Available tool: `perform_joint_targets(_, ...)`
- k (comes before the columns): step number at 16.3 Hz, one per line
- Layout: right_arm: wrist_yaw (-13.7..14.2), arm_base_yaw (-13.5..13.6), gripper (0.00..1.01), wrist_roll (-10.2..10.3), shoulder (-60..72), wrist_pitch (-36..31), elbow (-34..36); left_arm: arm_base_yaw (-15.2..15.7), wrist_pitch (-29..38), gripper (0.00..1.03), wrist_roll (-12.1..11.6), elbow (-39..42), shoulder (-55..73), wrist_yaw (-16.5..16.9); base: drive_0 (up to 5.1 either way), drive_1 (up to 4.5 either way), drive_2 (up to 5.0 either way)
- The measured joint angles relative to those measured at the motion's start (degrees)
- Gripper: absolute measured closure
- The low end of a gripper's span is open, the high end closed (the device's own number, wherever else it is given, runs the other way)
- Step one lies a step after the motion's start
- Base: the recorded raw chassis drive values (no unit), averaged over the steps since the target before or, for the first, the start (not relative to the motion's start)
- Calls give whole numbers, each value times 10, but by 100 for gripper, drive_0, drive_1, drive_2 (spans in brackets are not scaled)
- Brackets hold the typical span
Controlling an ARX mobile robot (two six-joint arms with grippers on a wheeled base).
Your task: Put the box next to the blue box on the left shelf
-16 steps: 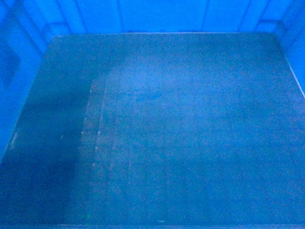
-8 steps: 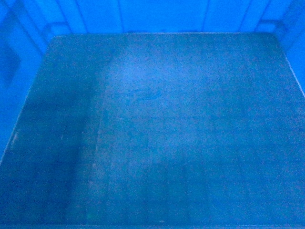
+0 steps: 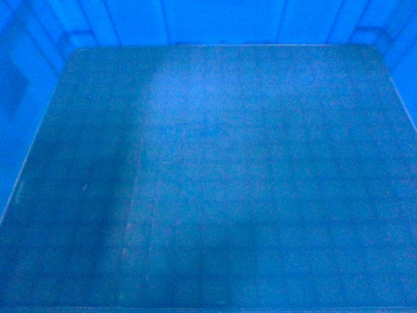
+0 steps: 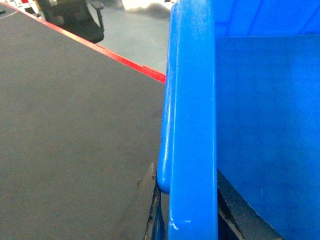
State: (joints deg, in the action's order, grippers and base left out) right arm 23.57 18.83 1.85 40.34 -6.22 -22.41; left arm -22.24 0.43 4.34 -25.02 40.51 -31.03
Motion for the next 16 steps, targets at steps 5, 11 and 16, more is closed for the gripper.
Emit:
perform_joint_targets(5,0,0,81,0,0,0,0,0,0,85,0,0,0,0,-165,-165,-165)
perform_joint_targets(11,0,0,81,0,0,0,0,0,0,85,0,0,0,0,-155,-155,-155)
perform_joint_targets(16,0,0,81,0,0,0,0,0,0,85,0,0,0,0,-166,-166,-166)
